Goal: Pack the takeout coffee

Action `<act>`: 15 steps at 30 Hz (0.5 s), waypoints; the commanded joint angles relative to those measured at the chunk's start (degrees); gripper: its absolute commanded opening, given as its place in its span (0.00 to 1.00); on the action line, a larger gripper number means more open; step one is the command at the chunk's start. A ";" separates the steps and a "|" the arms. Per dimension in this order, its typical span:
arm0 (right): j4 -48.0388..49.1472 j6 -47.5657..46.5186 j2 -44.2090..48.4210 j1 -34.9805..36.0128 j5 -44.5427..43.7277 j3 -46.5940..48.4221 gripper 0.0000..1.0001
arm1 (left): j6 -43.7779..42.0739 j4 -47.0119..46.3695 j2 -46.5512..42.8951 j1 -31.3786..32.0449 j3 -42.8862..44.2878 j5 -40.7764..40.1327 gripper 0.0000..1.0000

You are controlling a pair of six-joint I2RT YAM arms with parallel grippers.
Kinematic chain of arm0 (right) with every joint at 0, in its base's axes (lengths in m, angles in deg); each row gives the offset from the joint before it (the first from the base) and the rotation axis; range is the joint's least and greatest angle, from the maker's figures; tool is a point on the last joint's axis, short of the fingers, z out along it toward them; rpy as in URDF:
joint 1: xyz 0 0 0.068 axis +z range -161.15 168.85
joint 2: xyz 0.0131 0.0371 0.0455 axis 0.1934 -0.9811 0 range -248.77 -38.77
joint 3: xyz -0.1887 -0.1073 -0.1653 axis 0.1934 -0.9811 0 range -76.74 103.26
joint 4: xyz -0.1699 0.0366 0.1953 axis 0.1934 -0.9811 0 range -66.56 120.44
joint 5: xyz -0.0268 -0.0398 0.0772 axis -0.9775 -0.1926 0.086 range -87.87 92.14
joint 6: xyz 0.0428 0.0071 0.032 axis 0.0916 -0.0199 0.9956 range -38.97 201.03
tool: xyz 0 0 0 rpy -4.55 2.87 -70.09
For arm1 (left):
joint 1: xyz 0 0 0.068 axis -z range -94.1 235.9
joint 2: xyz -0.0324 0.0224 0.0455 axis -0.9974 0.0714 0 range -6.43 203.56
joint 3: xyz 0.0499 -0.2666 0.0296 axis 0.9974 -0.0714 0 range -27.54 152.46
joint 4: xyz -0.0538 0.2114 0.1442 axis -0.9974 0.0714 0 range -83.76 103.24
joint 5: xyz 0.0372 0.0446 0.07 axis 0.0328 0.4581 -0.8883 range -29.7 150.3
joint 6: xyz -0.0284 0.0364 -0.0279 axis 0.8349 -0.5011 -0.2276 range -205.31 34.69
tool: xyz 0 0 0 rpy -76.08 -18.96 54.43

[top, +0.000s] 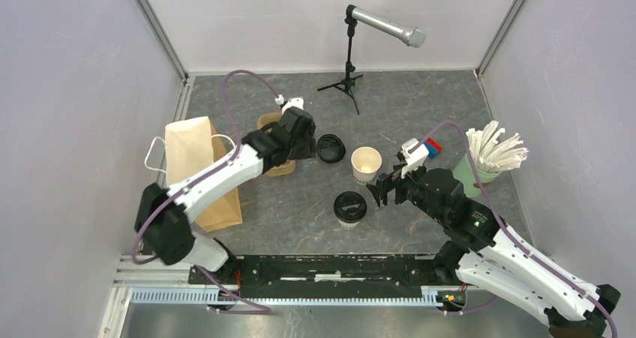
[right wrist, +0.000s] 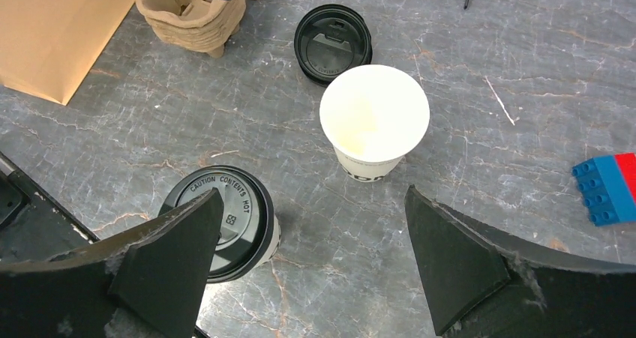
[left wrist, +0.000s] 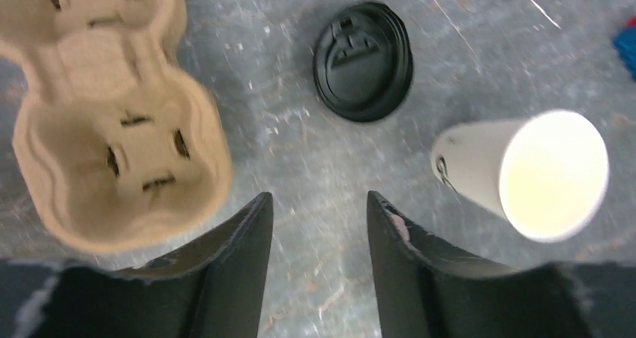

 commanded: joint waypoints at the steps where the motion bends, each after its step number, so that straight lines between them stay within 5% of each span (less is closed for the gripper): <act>1: 0.88 -1.33 1.46 0.13 0.38 0.69 0.98 | -6.97 -2.79 9.62 -3.63 8.60 2.40 0.52; 9: -0.73 -2.87 1.89 0.13 1.13 1.68 0.98 | -11.45 -3.24 26.42 -5.30 19.45 1.23 0.45; 15: -1.24 -4.17 2.26 0.13 0.38 1.72 0.98 | -11.74 -5.42 30.22 -5.48 19.82 1.10 0.43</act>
